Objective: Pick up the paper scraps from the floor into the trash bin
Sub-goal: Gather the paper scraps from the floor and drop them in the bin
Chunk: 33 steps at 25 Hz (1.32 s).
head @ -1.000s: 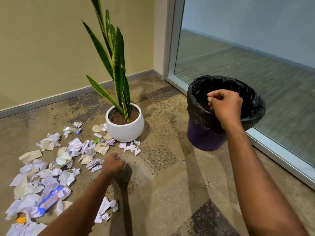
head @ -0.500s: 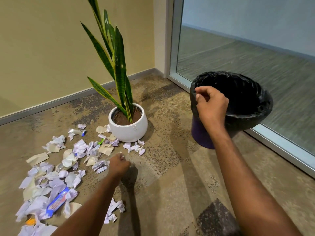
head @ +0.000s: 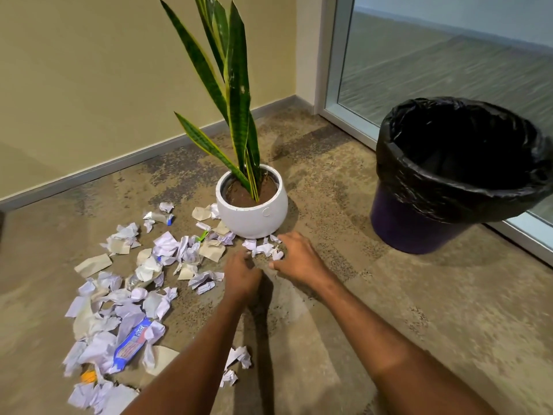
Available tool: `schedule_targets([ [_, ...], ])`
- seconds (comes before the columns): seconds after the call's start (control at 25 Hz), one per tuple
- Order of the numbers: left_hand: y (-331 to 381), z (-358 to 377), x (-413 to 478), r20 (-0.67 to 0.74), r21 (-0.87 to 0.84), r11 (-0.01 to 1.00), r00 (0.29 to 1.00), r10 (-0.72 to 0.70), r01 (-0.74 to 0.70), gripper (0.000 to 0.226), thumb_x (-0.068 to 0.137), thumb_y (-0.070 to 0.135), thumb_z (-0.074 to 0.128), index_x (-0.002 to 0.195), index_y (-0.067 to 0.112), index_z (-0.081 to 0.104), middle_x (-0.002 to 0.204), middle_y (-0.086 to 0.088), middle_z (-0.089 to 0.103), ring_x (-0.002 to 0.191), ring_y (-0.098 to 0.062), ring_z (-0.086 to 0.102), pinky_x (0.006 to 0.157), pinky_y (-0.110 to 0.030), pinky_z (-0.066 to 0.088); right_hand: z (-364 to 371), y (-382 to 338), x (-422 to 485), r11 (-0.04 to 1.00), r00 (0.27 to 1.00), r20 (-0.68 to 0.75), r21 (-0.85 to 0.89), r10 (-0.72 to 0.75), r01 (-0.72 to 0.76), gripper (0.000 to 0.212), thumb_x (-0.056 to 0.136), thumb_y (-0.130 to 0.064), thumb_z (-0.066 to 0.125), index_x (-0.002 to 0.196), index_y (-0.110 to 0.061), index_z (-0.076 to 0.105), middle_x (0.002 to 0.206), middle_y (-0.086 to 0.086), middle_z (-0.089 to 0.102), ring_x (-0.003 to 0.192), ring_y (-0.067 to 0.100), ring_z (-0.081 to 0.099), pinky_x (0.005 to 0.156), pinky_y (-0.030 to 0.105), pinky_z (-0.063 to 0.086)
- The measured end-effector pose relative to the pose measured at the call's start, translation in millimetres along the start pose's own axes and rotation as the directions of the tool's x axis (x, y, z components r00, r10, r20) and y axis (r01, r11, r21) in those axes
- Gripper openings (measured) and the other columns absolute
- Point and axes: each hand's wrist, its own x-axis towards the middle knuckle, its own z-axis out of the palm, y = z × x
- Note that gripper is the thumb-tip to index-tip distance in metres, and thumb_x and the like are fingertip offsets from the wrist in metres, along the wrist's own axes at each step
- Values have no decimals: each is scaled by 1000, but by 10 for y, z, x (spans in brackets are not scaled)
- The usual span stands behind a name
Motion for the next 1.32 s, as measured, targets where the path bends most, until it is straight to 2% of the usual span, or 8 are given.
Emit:
schedule_targets([
  [0.12,-19,-73,29,-34,-115,993,999,16,-20,32,76,1,67,95,23,56,86,-4,59,73,-20,53,62,-36,45,266,93,158,996,998,7,-67,60,-59,96,75,-58,84,155,-23,44,160,4,42,148,31,38,116,52,43],
  [0.24,-59,-106,86,-110,-51,999,994,11,-16,35,81,2,68,107,23,57,88,-6,61,74,-19,55,59,-34,45,401,124,254,975,997,-43,-210,61,-69,103,75,-73,75,157,-24,38,169,2,32,156,30,26,119,56,34],
  [0.4,-41,-88,246,-11,158,987,1000,26,-24,53,82,14,67,134,15,56,121,-12,49,105,-28,52,90,-41,49,588,67,289,965,997,-69,-261,-42,23,80,90,-64,63,158,-30,37,168,0,33,161,30,16,121,55,22],
  [0.6,25,-73,335,43,264,955,991,129,-136,49,80,20,62,129,12,67,115,-17,59,114,-35,53,92,-43,49,730,22,322,971,994,-70,-230,-82,63,67,98,-34,64,159,-29,37,167,0,37,164,31,15,127,56,16],
  [0.8,-81,-78,191,11,287,915,956,294,-284,24,87,-4,60,100,9,75,88,2,47,93,-23,48,72,-34,36,763,-1,162,954,975,-84,-239,-204,179,66,97,-12,68,158,-25,46,160,-4,48,155,26,33,126,51,33],
  [1.0,-157,-45,20,12,399,864,944,330,-307,20,88,-9,66,85,9,76,82,-1,51,76,-20,50,62,-29,33,711,35,-52,937,965,-65,-263,-253,228,50,97,-6,65,147,-15,60,151,2,57,141,23,46,113,41,49],
  [1.16,-139,-35,-160,47,380,878,954,297,-292,22,89,-7,65,89,10,79,82,-3,58,71,-21,55,61,-39,48,629,24,-233,931,961,-86,-283,-263,230,46,94,8,59,134,-11,67,133,4,63,124,23,51,98,34,52],
  [1.32,-93,13,-330,111,331,897,956,273,-295,27,83,-6,60,85,13,80,79,-5,66,71,-21,60,62,-41,49,577,37,-381,957,984,-76,-256,-162,137,39,91,12,62,119,-11,76,113,5,67,104,24,61,82,37,55],
])
